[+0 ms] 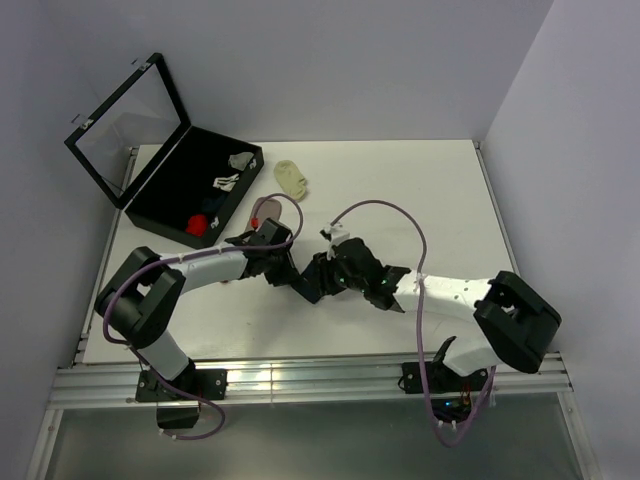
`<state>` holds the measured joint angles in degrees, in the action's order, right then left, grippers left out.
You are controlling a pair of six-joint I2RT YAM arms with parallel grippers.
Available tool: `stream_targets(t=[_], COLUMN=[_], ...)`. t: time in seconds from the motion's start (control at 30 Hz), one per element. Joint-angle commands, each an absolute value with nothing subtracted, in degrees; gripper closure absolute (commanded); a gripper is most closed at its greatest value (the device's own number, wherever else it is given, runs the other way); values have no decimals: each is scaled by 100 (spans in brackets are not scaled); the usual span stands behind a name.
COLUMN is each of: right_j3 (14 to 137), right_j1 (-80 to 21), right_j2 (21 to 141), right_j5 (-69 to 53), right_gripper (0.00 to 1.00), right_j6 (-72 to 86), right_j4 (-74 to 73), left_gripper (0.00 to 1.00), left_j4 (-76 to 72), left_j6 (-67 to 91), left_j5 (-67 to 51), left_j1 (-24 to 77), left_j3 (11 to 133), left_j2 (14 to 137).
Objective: Roll the socks
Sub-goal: Roll the sock at the center of the board.
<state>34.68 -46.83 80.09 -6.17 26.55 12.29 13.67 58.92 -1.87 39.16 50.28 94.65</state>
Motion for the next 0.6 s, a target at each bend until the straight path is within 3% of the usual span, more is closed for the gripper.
stream_targets(t=[0.0, 0.27, 0.57], right_j3=[3866, 4385, 4606], right_j1=[-5140, -6221, -6565], right_j2=[7963, 8769, 9764], right_j5=[999, 1907, 2732], right_gripper=[53, 52, 53], right_j6=[1847, 1257, 1178], right_j4=[492, 431, 492], left_gripper=[70, 70, 70], left_j4=[1907, 1942, 2004], left_j6=[5608, 5555, 5458], left_j5=[-26, -26, -26], left_j1=[3973, 3973, 3981], left_j3=[5133, 5221, 5317], left_j2=[9615, 9721, 9738])
